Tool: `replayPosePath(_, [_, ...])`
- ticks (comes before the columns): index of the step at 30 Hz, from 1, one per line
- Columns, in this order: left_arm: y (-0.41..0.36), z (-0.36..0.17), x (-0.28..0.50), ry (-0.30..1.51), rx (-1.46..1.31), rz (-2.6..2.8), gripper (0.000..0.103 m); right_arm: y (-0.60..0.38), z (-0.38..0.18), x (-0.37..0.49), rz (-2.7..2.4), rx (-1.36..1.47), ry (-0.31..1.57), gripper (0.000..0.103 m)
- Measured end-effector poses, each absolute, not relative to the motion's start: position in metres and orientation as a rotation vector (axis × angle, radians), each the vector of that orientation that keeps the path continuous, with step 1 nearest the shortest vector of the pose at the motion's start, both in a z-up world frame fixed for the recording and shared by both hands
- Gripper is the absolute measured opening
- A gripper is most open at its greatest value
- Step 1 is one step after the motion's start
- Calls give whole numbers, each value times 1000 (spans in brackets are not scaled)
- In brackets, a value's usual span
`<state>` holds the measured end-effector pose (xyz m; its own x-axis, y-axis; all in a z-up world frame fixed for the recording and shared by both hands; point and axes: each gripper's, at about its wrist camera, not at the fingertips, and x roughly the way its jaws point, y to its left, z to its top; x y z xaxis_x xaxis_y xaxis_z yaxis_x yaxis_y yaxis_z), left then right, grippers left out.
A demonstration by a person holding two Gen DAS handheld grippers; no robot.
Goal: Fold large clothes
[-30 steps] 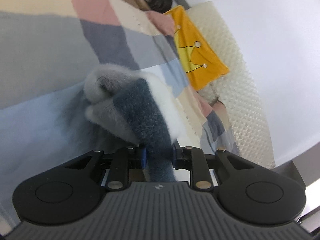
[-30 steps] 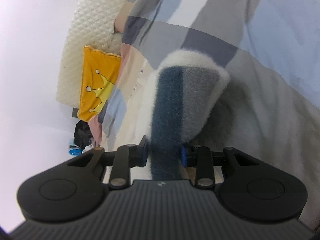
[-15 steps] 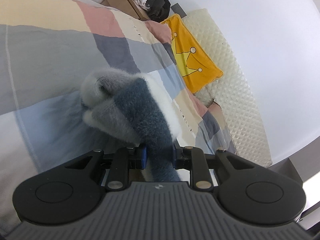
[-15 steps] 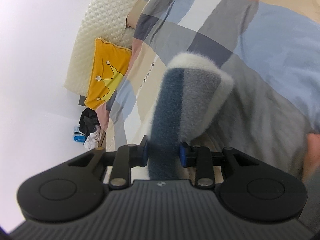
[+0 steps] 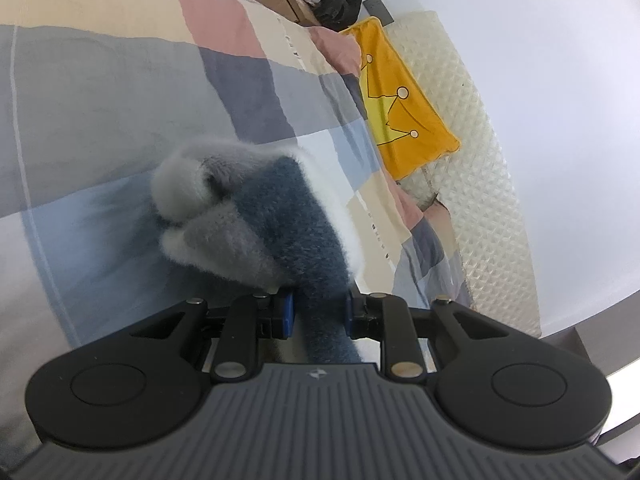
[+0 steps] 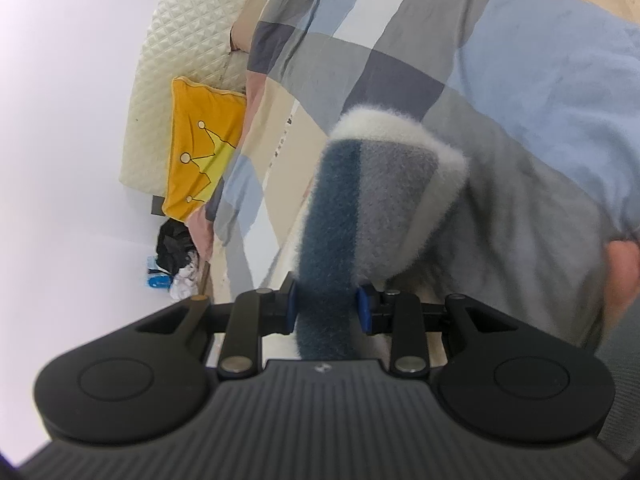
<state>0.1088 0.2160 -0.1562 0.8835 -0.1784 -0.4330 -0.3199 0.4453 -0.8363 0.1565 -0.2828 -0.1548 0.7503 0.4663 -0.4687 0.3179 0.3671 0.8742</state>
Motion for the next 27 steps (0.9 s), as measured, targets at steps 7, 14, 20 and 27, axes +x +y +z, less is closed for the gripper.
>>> replayPosePath(7, [219,-145,148,517,-1130,96,28,-286,-154,184,98,1300,777,36])
replayPosePath(14, [221,-138,213,555,-1118,134,29,-288,-152,219,39,1398,783,36])
replayPosePath(20, [224,-153,267,601,-1092,155,30,-283,-163,259,-14,1420,771,36])
replayPosePath(27, [232,-181,311,609,-1056,124,33,-274,-190,303,-45,1367,752,36])
